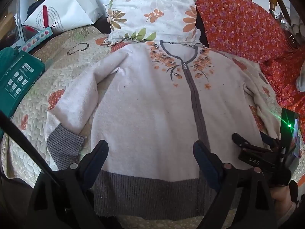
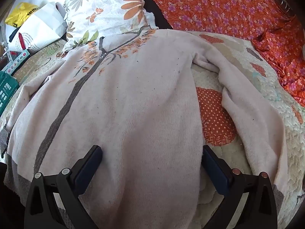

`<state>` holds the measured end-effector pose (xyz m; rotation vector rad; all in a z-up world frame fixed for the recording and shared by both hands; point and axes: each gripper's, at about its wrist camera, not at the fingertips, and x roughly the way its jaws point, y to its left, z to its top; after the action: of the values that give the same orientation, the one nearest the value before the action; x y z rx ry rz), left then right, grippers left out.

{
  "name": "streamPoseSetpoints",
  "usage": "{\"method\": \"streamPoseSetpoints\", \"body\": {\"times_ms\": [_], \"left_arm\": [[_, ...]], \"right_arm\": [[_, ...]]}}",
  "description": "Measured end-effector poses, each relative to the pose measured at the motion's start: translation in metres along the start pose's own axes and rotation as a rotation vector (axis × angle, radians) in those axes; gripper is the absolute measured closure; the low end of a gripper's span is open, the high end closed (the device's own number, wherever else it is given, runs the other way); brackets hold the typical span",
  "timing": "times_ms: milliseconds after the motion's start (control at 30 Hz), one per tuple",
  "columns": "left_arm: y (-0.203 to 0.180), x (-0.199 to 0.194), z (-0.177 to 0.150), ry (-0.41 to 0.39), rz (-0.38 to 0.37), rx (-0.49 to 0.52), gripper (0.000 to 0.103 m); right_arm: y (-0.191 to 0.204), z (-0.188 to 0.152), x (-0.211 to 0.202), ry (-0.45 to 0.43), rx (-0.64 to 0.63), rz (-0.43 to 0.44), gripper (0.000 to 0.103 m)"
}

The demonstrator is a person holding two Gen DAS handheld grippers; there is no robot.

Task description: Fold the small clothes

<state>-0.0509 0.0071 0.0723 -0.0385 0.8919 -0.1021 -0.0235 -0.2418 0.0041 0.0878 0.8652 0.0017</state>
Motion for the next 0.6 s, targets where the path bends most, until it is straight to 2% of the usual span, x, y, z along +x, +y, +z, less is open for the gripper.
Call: {"method": "streamPoseSetpoints", "body": {"times_ms": [267,600], "left_arm": [[0.002,0.007,-0.016,0.041,0.016,-0.013,0.013],[0.006,0.011,-0.018,0.066,0.015,-0.016,0.013]], "right_arm": [[0.001,-0.002,-0.002,-0.007,-0.007,-0.014,0.000],[0.003,-0.002,-0.001,-0.010,-0.015,-0.025,0.000]]}}
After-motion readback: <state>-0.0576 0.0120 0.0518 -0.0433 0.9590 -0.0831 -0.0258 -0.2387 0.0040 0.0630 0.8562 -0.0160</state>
